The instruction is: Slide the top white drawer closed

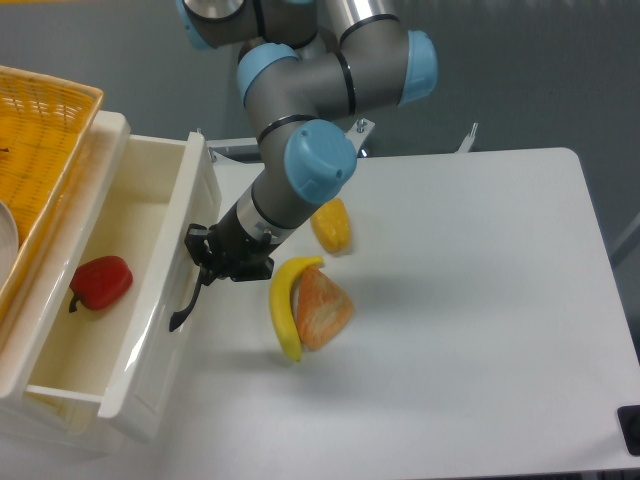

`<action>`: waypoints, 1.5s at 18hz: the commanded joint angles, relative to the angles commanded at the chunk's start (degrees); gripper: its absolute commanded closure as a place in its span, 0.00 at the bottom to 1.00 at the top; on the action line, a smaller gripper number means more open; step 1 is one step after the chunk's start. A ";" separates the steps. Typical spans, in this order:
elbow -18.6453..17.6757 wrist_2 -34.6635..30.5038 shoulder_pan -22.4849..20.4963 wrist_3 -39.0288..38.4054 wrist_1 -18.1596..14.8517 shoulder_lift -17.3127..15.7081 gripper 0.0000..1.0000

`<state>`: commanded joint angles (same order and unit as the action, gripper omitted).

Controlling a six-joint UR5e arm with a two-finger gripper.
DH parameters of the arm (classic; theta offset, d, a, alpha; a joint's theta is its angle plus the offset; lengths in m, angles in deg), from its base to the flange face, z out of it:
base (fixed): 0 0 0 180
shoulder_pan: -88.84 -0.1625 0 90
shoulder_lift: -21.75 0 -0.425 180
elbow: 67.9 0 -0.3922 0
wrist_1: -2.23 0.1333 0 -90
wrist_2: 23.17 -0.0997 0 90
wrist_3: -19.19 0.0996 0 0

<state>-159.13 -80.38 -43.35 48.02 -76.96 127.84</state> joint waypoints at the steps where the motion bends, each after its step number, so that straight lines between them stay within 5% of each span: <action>1: 0.00 0.00 0.35 -0.09 0.00 0.09 0.89; 16: 0.09 -0.09 7.12 -4.31 0.53 0.18 0.88; 24: 0.09 -0.09 9.41 -6.24 3.60 0.70 0.87; 25: 0.09 -0.09 9.41 -6.24 4.04 0.88 0.81; 27: 0.18 -0.44 8.71 -5.54 5.18 1.05 0.50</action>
<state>-158.96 -80.82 -34.64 42.48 -71.78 128.89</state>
